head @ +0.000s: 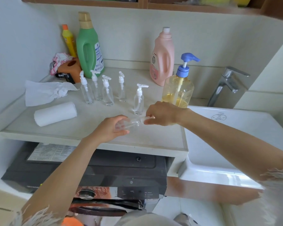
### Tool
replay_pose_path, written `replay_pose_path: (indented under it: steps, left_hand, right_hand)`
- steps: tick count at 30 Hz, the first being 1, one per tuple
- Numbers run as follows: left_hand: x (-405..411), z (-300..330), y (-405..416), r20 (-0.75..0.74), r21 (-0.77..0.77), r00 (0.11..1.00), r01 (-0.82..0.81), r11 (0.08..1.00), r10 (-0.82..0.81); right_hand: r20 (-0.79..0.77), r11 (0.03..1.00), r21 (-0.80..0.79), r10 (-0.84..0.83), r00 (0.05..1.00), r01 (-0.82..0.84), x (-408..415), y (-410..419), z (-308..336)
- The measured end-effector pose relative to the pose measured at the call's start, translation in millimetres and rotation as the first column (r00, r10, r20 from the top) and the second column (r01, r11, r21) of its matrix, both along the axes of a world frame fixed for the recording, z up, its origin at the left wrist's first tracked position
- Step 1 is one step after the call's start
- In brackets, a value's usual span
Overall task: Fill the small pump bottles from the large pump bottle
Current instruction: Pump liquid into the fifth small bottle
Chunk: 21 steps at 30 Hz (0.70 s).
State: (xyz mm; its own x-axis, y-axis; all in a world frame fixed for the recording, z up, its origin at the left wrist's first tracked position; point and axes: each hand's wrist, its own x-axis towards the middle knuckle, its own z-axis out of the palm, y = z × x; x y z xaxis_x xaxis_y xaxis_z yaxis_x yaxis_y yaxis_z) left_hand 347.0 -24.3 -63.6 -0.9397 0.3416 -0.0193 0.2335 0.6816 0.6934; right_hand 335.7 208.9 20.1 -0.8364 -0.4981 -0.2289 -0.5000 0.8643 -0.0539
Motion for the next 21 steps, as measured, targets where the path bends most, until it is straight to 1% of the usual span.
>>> replay_pose_path:
  steps: [2, 4, 7, 8, 14, 15, 16, 17, 18, 20, 21]
  left_hand:
    - [0, 0, -2, -0.007, 0.001, 1.000, -0.001, 1.000, 0.001]
    - [-1, 1, -3, -0.015, -0.006, 1.000, -0.003, 1.000, 0.003]
    - [-5, 0, -4, -0.023, -0.014, 1.000, -0.003, 1.000, 0.003]
    - [-7, 0, -4, -0.025, -0.023, 1.000, 0.003, 1.000, -0.003]
    - [-17, -2, 0, 0.005, -0.106, 1.000, -0.006, 0.994, 0.007]
    - [-19, -1, 0, 0.003, -0.109, 1.000, -0.006, 0.994, 0.006]
    - [-21, 0, 0, -0.003, -0.113, 1.000, 0.001, 0.994, -0.001]
    - [-23, 0, 0, -0.008, -0.113, 1.000, 0.008, 0.994, -0.009]
    - [-24, 0, 0, -0.008, -0.112, 1.000, 0.016, 0.994, -0.017]
    - [-26, 1, 0, -0.003, -0.109, 1.000, 0.024, 0.994, -0.024]
    - [-28, 1, 1, -0.006, -0.116, 1.000, 0.028, 0.993, -0.029]
  right_hand:
    - [-0.051, 0.999, -0.033, 0.039, 0.998, -0.040, -2, 0, -1]
    - [-0.062, 0.998, -0.067, 0.015, 0.998, -0.019, -1, 0, -3]
    - [0.036, 0.988, -0.152, -0.021, 0.999, 0.026, 0, -3, -12]
    - [0.038, 0.982, -0.188, -0.022, 0.999, 0.029, -1, -3, -17]
    - [-0.217, 0.980, -0.180, 0.043, 0.975, -0.083, -7, 0, -20]
    - [-0.275, 0.983, -0.149, 0.066, 0.959, -0.111, -8, -1, -22]
    - [-0.301, 0.987, -0.108, 0.079, 0.950, -0.117, -8, -1, -23]
    - [-0.276, 0.992, -0.078, 0.075, 0.958, -0.100, -9, -1, -24]
    - [-0.207, 0.996, -0.064, 0.048, 0.977, -0.062, -10, 0, -24]
    - [-0.054, 0.994, -0.105, -0.010, 0.998, 0.004, -11, 3, -25]
    - [-0.018, 0.990, -0.144, -0.015, 1.000, 0.013, -12, 6, -27]
